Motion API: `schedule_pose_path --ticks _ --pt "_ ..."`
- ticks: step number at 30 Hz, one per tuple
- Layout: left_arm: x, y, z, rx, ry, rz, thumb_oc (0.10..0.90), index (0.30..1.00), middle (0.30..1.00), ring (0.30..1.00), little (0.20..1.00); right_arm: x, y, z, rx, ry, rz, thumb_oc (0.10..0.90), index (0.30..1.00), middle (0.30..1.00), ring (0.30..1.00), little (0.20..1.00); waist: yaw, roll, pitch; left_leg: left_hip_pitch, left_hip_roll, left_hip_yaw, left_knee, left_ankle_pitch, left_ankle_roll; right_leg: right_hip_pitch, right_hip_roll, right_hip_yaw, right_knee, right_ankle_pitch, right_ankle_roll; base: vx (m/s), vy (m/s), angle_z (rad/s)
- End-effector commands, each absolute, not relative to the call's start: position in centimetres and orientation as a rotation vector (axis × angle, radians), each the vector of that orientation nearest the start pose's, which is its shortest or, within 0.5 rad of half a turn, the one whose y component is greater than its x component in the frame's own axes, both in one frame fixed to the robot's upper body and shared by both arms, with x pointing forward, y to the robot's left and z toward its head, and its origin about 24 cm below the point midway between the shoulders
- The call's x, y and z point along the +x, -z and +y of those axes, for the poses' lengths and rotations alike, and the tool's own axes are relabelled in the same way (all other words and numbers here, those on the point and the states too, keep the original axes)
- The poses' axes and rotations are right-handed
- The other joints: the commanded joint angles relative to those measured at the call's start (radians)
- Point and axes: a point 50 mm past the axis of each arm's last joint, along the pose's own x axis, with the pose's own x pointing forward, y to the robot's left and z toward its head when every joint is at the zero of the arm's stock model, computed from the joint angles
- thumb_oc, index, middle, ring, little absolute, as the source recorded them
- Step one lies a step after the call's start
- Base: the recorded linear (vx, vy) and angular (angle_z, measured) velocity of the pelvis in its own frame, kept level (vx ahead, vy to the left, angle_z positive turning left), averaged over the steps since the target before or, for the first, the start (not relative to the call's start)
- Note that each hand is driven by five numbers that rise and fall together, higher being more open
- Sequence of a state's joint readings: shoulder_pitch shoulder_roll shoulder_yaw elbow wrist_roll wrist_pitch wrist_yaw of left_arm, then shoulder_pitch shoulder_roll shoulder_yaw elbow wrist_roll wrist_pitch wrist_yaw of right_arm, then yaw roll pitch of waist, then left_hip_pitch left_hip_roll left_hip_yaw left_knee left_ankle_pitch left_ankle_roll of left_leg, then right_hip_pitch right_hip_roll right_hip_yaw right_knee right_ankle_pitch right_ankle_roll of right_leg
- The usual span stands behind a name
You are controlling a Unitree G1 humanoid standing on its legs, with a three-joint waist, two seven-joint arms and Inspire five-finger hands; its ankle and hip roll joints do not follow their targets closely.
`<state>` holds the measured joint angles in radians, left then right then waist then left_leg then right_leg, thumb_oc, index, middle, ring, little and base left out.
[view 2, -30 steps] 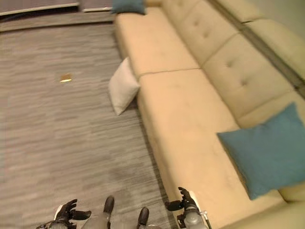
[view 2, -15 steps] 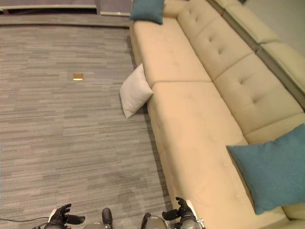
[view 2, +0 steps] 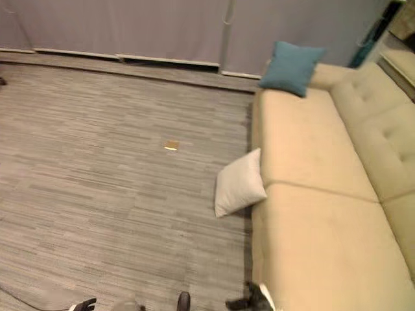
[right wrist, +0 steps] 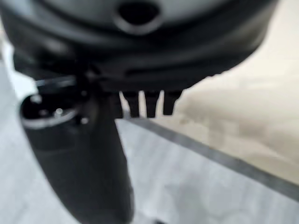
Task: Pick up all the scattered cushions and arrange them neatly on the sofa.
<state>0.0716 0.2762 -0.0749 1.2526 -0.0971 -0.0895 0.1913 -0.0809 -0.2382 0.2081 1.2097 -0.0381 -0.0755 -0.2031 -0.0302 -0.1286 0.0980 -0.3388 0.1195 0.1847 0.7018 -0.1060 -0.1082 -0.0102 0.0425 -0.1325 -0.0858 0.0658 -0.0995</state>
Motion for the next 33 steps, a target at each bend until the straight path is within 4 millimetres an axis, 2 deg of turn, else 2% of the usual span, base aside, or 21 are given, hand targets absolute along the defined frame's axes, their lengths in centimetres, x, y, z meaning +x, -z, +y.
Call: schedule_pose_path --ticks 1,2,3,4,7,8,9,10,11,13,15,16,18,20,21,25,26,29,30,31,33 --pt "8.6 14.6 28.0 0.365 -0.353 1.114 0.8 0.9 0.9 0.9 0.9 11.3 14.8 -25.0 -0.556 0.13 1.072 0.8 0.9 0.9 0.9 0.9 0.017 -0.007 0.029 0.103 -0.069 -0.031 -0.515 0.079 0.049 0.034 -0.067 0.021 0.101 -0.136 0.183 0.62 0.155 0.0" --pt "8.6 14.6 27.9 0.362 -0.352 1.114 0.8 0.9 0.9 0.9 0.9 11.2 14.9 -25.0 -0.562 0.13 1.074 0.8 0.9 0.9 0.9 0.9 0.037 -0.002 0.037 0.066 -0.074 -0.09 -0.598 0.149 0.03 0.056 -0.052 0.049 0.116 -0.159 0.18 0.57 0.193 -0.24" --pt "8.7 14.6 27.9 0.361 -0.352 1.113 0.8 0.9 0.9 0.9 0.9 11.2 14.9 -25.0 -0.565 0.132 1.073 0.8 0.9 0.9 0.9 0.9 0.04 -0.001 0.039 0.051 -0.073 -0.098 -0.599 0.162 0.027 0.066 -0.049 0.057 0.126 -0.169 0.178 0.36 0.163 -0.79" --pt "8.1 14.7 28.0 0.365 -0.353 1.136 0.8 0.9 0.9 0.9 0.9 11.2 14.9 -24.9 -0.561 0.128 1.074 0.8 0.9 0.9 0.9 0.9 0.042 0.005 0.032 0.081 -0.071 -0.098 -0.643 0.159 0.031 0.068 -0.044 0.066 0.146 -0.186 0.178 0.38 0.217 -1.13" --pt "7.6 14.8 28.3 0.38 -0.353 1.151 0.8 0.9 0.9 0.9 0.9 11.0 15.1 -24.3 -0.556 0.111 1.079 0.8 0.9 0.9 0.9 0.9 0.036 0.003 0.013 0.124 -0.089 -0.094 -0.65 0.152 0.054 0.059 -0.063 0.077 0.232 -0.191 0.196 0.27 0.189 -0.71" --pt "7.8 14.6 28.5 0.386 -0.358 1.147 0.8 0.9 0.9 0.9 0.9 11.2 15.1 -23.8 -0.54 0.111 1.069 0.8 0.9 0.9 0.9 0.9 0.03 0.001 0.013 0.163 -0.108 -0.088 -0.653 0.129 0.078 0.021 -0.084 0.09 0.347 -0.149 0.219 0.3 0.261 -0.44" --pt "8.1 14.5 28.6 0.387 -0.359 1.138 0.8 0.9 0.9 0.9 0.9 11.4 15.1 -23.7 -0.537 0.107 1.064 0.8 0.9 0.9 0.9 0.9 0.027 0.002 0.013 0.181 -0.114 -0.083 -0.657 0.119 0.09 -0.009 -0.091 0.096 0.409 -0.106 0.231 0.28 0.262 -0.46" --pt "8.5 14.4 28.7 0.382 -0.366 1.122 0.8 0.9 0.9 0.9 0.9 11.8 15.0 -23.6 -0.539 0.101 1.051 0.8 0.9 0.9 0.9 0.9 0.018 0.003 0.025 0.205 -0.121 -0.076 -0.657 0.107 0.107 -0.048 -0.103 0.104 0.495 -0.043 0.241 0.16 0.188 -0.27" --pt "8.9 14.2 28.9 0.38 -0.374 1.109 0.8 0.9 0.9 0.9 0.9 12.3 14.9 -23.4 -0.534 0.101 1.036 0.8 0.9 0.9 0.9 0.9 0.013 0.012 0.034 0.215 -0.113 -0.07 -0.655 0.101 0.118 -0.088 -0.103 0.102 0.568 -0.01 0.243 0.13 0.179 -0.16" --pt "9.5 14.0 29.0 0.384 -0.375 1.087 0.8 0.9 0.9 0.9 0.9 13.0 14.7 -23.1 -0.524 0.098 1.008 0.8 0.9 0.9 0.9 0.9 0.004 0.032 0.047 0.25 -0.102 -0.057 -0.67 0.083 0.127 -0.142 -0.12 0.071 0.649 -0.013 0.242 0.14 0.175 0.01" --pt "9.7 13.9 29.0 0.379 -0.378 1.078 0.8 0.9 0.9 0.9 0.9 13.4 14.6 -22.8 -0.53 0.085 0.99 0.8 0.9 0.9 0.9 0.9 -0.003 0.037 0.046 0.282 -0.106 -0.041 -0.674 0.06 0.13 -0.167 -0.144 0.023 0.618 -0.025 0.233 0.17 0.125 -0.15" --pt "9.7 13.9 29.0 0.379 -0.378 1.078 0.8 0.9 0.9 0.9 0.9 13.4 14.6 -22.8 -0.53 0.085 0.99 0.8 0.9 0.9 0.9 0.9 -0.004 0.037 0.047 0.284 -0.107 -0.042 -0.674 0.06 0.13 -0.164 -0.145 0.022 0.619 -0.027 0.233 0.26 0.072 -0.52" --pt "10.2 13.8 28.9 0.364 -0.373 1.061 0.8 0.9 0.9 0.9 0.9 13.8 14.4 -23.1 -0.545 0.083 0.986 0.8 0.9 0.9 0.9 0.9 -0.017 0.035 0.037 0.327 -0.126 -0.044 -0.681 0.024 0.131 -0.202 -0.12 -0.016 0.478 -0.069 0.222 0.31 0.049 -0.41" --pt "10.2 13.9 28.8 0.359 -0.374 1.062 0.8 0.9 0.9 0.9 0.9 13.9 14.3 -23.4 -0.556 0.086 0.985 0.8 0.9 0.9 0.9 0.9 -0.021 0.028 0.038 0.346 -0.138 -0.041 -0.677 0.005 0.13 -0.215 -0.125 -0.055 0.381 -0.061 0.224 0.28 0.0 -0.22" --pt "10.0 14.0 28.7 0.354 -0.374 1.074 0.8 0.9 0.9 0.9 0.9 13.8 14.3 -23.5 -0.563 0.082 0.994 0.8 0.9 0.9 0.9 0.9 -0.024 0.022 0.036 0.374 -0.15 -0.038 -0.681 -0.016 0.127 -0.226 -0.132 -0.098 0.303 -0.042 0.229 0.25 -0.004 -0.33" --pt "9.7 14.2 28.4 0.346 -0.36 1.087 0.8 0.9 0.9 0.9 0.9 13.4 14.4 -23.9 -0.571 0.087 1.005 0.8 0.9 0.9 0.9 0.9 -0.037 0.019 0.033 0.396 -0.157 -0.051 -0.667 -0.036 0.127 -0.222 -0.116 -0.082 0.292 -0.038 0.231 0.21 -0.023 -0.08" --pt "9.4 14.4 27.9 0.343 -0.346 1.095 0.8 0.9 0.9 0.9 0.9 12.6 14.6 -24.2 -0.567 0.1 1.03 0.8 0.9 0.9 0.9 0.9 -0.045 0.016 0.019 0.426 -0.163 -0.059 -0.66 -0.064 0.121 -0.187 -0.095 -0.046 0.256 -0.042 0.222 0.39 -0.074 0.22" --pt "8.9 14.7 27.5 0.341 -0.332 1.113 0.8 0.9 0.9 0.9 0.9 11.7 14.8 -24.5 -0.561 0.115 1.064 0.8 0.9 0.9 0.9 0.9 -0.05 0.013 -0.004 0.426 -0.16 -0.047 -0.626 -0.08 0.1 -0.138 -0.09 -0.052 0.203 -0.049 0.209 0.25 -0.062 0.32" --pt "8.8 14.8 27.3 0.343 -0.322 1.12 0.8 0.9 0.9 0.9 0.9 11.3 15.0 -24.6 -0.554 0.122 1.076 0.8 0.9 0.9 0.9 0.9 -0.056 0.012 -0.01 0.415 -0.15 -0.037 -0.575 -0.07 0.074 -0.112 -0.084 -0.05 0.179 -0.053 0.201 0.15 -0.107 0.3" --pt "9.0 14.9 27.1 0.349 -0.304 1.117 0.8 0.9 0.9 0.9 0.9 11.1 14.9 -24.9 -0.558 0.133 1.083 0.8 0.9 0.9 0.9 0.9 -0.056 0.0 -0.003 0.353 -0.119 -0.019 -0.404 -0.028 0.035 -0.073 -0.087 -0.052 0.15 -0.055 0.186 0.18 -0.141 0.28" --pt "9.4 14.8 26.9 0.353 -0.292 1.104 0.8 0.9 0.9 0.9 0.9 11.4 14.7 -25.3 -0.561 0.15 1.073 0.8 0.9 0.9 0.9 0.9 -0.047 -0.013 0.009 0.292 -0.097 -0.006 -0.28 0.011 0.022 -0.039 -0.082 -0.043 0.131 -0.064 0.163 0.15 -0.101 0.19"
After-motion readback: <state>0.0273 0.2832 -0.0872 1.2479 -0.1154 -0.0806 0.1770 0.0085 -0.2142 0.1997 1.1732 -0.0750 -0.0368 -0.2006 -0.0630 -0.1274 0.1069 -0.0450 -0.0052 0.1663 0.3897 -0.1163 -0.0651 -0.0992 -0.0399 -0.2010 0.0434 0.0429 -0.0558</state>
